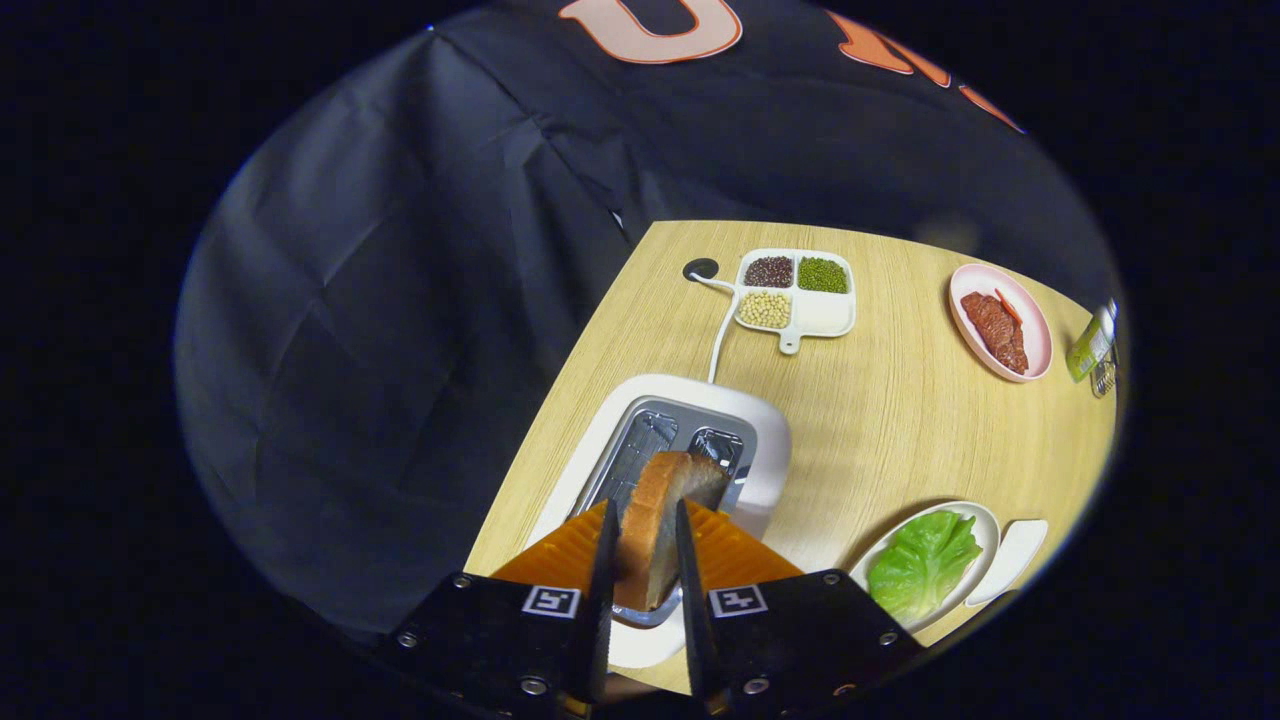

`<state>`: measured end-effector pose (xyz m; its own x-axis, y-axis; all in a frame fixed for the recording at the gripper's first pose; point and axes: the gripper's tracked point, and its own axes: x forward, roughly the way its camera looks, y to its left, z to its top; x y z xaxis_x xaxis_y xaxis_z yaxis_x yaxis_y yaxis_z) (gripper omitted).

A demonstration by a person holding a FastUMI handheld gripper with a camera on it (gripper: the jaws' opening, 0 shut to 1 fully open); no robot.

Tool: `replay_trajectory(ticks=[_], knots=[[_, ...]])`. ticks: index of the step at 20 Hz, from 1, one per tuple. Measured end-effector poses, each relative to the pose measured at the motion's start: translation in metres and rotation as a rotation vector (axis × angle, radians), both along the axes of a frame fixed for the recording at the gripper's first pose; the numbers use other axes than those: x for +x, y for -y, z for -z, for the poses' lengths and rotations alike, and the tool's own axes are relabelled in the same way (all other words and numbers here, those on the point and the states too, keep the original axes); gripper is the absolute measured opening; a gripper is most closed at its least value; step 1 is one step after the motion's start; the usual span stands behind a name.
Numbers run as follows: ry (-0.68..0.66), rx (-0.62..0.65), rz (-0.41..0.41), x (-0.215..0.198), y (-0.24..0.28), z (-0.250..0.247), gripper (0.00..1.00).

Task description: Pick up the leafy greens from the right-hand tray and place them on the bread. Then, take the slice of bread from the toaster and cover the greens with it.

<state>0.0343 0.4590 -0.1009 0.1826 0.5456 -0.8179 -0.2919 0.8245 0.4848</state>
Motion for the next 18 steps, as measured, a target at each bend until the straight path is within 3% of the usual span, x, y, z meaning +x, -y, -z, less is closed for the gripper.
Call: replay_trajectory(ticks=[3,5,18], knots=[[0.019,0.031,0.032,0.004,0.008,-0.004,0.16],[0.008,0.087,0.055,0.001,0.012,-0.013,0.13],[0.154,0.343,0.114,-0.017,0.088,-0.094,0.13]])
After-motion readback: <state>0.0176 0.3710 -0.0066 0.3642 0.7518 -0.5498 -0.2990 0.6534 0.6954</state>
